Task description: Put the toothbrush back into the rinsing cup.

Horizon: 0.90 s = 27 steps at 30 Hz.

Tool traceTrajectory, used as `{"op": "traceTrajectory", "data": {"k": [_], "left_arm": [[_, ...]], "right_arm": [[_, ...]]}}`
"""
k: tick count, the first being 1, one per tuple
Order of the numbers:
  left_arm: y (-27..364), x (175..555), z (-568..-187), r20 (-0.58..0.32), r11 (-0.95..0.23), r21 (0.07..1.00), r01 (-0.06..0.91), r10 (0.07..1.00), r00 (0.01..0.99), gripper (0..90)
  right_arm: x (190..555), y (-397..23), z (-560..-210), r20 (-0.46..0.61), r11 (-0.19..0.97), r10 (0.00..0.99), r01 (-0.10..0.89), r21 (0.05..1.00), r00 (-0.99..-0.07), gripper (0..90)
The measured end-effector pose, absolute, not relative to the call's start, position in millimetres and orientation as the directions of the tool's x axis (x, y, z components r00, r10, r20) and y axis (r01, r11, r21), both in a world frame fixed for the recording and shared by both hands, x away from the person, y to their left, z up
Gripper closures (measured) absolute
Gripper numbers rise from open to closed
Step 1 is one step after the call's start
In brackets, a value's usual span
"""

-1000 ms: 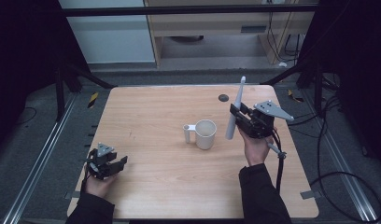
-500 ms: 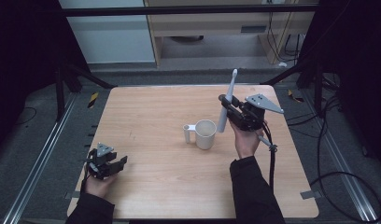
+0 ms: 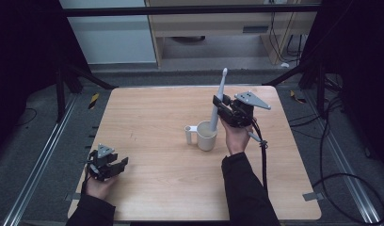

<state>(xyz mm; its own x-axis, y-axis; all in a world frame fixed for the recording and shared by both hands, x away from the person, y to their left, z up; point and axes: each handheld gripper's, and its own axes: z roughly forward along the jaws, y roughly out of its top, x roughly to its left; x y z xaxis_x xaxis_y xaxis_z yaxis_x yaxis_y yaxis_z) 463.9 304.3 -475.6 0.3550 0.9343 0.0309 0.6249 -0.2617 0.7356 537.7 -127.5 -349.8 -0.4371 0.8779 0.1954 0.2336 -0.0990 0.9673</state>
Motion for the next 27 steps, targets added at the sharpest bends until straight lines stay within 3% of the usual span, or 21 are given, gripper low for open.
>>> {"op": "traceTrajectory", "data": {"k": [27], "left_arm": [[304, 464, -475, 0.032, -0.263, 0.736, 0.624, 0.934, 0.356, 49.2]], "right_arm": [[557, -101, -393, 0.191, -0.026, 0.884, 0.363, 0.932, -0.427, 67.7]]}}
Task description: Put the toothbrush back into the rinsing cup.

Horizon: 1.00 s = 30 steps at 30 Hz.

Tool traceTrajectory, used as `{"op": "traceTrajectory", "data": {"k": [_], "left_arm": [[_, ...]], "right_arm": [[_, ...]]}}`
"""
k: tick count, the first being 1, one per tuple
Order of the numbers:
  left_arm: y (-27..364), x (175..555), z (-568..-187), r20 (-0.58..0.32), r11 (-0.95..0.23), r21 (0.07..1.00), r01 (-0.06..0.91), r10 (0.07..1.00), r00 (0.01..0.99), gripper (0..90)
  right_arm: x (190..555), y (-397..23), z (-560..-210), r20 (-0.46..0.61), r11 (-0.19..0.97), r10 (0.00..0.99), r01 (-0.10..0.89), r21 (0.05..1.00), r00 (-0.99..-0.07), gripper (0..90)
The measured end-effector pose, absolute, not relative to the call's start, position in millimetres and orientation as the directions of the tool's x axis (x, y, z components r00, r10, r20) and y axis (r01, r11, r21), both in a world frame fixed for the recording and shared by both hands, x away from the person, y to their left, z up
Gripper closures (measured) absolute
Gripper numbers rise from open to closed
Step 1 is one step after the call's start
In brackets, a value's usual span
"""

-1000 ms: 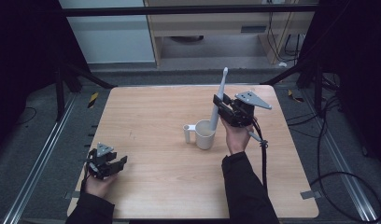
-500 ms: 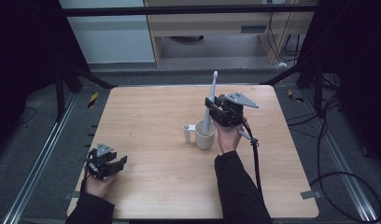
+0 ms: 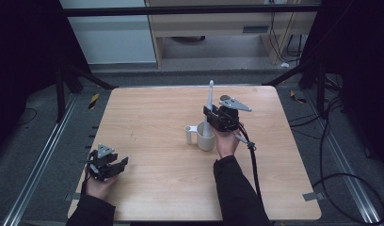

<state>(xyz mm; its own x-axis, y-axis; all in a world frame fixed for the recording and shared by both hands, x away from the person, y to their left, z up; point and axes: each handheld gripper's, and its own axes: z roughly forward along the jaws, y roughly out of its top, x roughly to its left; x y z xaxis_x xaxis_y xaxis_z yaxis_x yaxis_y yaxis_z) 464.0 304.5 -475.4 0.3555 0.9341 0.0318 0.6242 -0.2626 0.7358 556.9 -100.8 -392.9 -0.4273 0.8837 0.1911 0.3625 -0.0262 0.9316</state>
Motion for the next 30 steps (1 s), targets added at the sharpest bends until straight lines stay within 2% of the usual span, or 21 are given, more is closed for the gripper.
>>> {"op": "traceTrajectory", "data": {"k": [30], "left_arm": [[304, 464, -475, 0.033, -0.264, 0.736, 0.623, 0.934, 0.356, 49.2]], "right_arm": [[564, -96, -420, 0.173, 0.045, 0.902, 0.486, 0.873, -0.395, 67.5]]}}
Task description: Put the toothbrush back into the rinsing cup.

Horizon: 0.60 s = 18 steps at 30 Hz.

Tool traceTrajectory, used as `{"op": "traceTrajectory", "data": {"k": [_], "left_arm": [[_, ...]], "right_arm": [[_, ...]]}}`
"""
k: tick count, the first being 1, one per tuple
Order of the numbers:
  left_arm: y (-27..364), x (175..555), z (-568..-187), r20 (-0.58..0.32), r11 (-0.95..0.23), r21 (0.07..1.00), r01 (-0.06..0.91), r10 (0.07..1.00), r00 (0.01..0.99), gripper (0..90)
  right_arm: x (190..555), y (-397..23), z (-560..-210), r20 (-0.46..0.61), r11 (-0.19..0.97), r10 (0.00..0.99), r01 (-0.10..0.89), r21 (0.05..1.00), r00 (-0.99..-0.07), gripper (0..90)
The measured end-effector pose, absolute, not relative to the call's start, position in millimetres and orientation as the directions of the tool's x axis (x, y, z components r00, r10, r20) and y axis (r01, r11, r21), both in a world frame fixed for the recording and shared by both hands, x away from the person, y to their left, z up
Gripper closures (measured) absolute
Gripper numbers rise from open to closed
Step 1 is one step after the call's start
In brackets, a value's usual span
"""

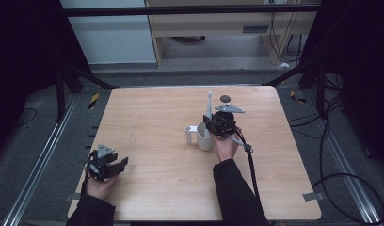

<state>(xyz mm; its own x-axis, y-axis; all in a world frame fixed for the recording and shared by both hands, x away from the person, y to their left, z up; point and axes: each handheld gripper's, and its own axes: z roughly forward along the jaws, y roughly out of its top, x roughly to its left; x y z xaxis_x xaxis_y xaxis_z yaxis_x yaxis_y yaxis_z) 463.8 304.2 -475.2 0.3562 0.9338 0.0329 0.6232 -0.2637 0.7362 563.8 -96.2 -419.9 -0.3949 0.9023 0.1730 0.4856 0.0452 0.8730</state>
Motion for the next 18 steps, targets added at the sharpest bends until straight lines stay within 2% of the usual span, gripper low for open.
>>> {"op": "traceTrajectory", "data": {"k": [18], "left_arm": [[303.9, 464.0, -475.4, 0.033, -0.266, 0.735, 0.624, 0.933, 0.358, 49.2]], "right_arm": [[566.1, -99.2, -421.5, 0.153, 0.064, 0.908, 0.490, 0.869, -0.391, 66.2]]}}
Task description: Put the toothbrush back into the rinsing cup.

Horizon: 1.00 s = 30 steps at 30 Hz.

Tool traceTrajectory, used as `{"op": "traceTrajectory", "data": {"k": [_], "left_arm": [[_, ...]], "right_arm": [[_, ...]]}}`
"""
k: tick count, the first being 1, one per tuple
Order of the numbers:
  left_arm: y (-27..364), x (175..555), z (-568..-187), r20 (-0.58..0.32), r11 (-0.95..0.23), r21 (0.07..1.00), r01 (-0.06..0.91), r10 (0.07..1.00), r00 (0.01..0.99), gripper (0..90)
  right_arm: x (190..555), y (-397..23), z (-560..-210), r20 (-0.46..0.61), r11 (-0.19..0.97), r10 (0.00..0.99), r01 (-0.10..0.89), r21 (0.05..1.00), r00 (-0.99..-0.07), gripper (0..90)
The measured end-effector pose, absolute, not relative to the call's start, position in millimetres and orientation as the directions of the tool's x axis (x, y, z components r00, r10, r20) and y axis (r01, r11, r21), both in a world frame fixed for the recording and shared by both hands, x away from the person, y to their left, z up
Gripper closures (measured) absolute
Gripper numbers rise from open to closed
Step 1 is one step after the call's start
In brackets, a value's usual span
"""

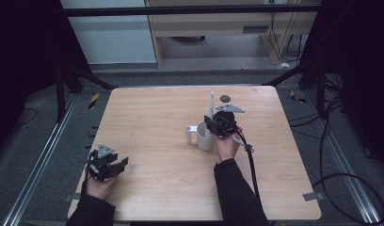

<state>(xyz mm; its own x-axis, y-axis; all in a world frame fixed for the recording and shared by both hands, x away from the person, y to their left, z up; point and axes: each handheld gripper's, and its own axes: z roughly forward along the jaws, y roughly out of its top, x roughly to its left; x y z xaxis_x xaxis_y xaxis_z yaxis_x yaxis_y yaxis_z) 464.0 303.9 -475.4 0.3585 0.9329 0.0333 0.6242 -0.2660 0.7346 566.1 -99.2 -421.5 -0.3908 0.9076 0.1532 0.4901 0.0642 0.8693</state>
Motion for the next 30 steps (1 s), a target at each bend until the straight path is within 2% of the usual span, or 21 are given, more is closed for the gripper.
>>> {"op": "traceTrajectory", "data": {"k": [12, 24, 30], "left_arm": [[304, 464, -475, 0.034, -0.266, 0.735, 0.624, 0.933, 0.358, 49.2], [304, 464, -475, 0.035, -0.267, 0.734, 0.624, 0.933, 0.358, 49.2], [303, 464, -476, 0.037, -0.269, 0.733, 0.625, 0.933, 0.359, 49.2]], "right_arm": [[566, -100, -423, 0.129, 0.090, 0.911, 0.493, 0.865, -0.392, 61.2], [557, -105, -421, 0.138, 0.079, 0.899, 0.463, 0.883, -0.417, 39.5], [545, -109, -414, 0.119, 0.096, 0.893, 0.442, 0.892, -0.434, 31.9]]}}
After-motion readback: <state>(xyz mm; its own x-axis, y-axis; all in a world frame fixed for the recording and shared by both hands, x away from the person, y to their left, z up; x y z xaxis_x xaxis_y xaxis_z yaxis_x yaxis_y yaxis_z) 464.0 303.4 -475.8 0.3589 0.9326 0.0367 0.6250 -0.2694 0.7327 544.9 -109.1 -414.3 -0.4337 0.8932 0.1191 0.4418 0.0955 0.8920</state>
